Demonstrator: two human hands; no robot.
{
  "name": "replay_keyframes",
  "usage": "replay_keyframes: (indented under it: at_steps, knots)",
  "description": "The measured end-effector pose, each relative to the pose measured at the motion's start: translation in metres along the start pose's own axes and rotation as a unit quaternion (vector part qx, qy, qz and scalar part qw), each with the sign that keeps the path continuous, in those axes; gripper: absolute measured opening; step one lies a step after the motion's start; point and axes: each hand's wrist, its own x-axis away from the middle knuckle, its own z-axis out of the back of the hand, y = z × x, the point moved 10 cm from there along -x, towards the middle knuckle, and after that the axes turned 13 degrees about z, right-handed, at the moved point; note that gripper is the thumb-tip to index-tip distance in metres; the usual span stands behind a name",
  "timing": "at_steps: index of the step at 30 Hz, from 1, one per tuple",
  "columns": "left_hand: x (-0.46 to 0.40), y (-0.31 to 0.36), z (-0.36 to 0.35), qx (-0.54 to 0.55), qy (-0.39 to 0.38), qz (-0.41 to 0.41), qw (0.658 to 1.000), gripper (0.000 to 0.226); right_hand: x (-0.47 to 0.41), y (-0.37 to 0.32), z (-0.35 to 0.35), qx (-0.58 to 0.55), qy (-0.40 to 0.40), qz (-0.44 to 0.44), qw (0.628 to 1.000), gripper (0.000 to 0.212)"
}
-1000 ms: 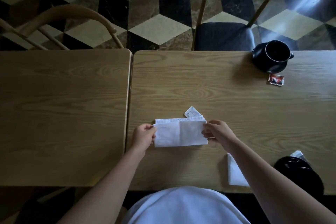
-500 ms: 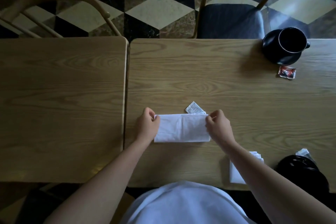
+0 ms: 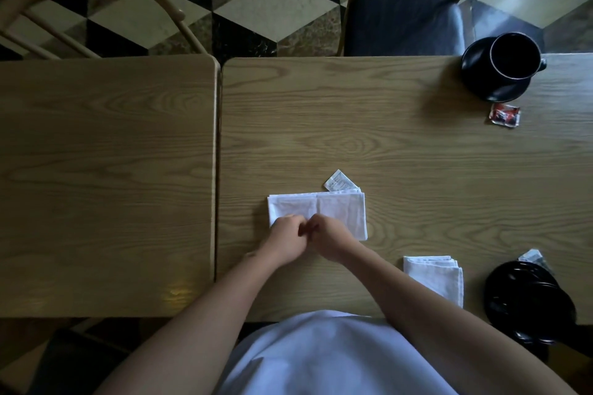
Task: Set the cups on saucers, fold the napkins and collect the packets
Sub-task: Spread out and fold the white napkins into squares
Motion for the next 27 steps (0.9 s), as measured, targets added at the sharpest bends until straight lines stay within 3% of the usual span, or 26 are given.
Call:
replay_keyframes:
  at_steps: [8,13,15,18,19,20,23,24,27]
  knots:
    - [-0.007,-0.053,0.029,0.092,0.059,0.118,0.987,0.019,0.024,0.056,0.05,0.066,0.034,-0.064,0.995,0.019]
    - [-0.009,-0.075,0.032,0.152,0.015,0.173,0.973,0.017,0.023,0.047,0.057,0.13,-0.004,-0.059,0.99,0.027]
    - [-0.001,-0.072,0.034,0.145,0.033,0.18,0.972,0.013,0.018,0.031,0.072,0.181,0.042,-0.031,0.982,0.02]
    - [0.026,-0.052,0.033,0.199,0.11,0.194,0.954,0.017,0.012,-0.001,0.11,0.222,0.183,0.058,0.956,0.012]
    - [0.033,-0.045,0.017,0.272,0.088,0.215,0.934,0.018,0.007,-0.009,0.114,0.247,0.187,0.083,0.947,0.017]
    - [0.038,-0.039,-0.008,0.374,0.034,0.26,0.889,0.017,0.001,-0.015,0.112,0.278,0.164,0.099,0.941,0.022]
    - [0.059,-0.01,-0.089,0.609,-0.171,0.406,0.66,0.015,-0.017,-0.022,0.096,0.355,0.068,0.109,0.926,0.036]
    - [0.063,0.0,-0.103,0.644,-0.204,0.417,0.608,0.013,-0.021,-0.023,0.093,0.373,0.051,0.108,0.92,0.039]
    - [0.059,0.012,-0.112,0.705,-0.204,0.409,0.542,0.025,-0.028,-0.026,0.09,0.423,0.023,0.09,0.901,0.041]
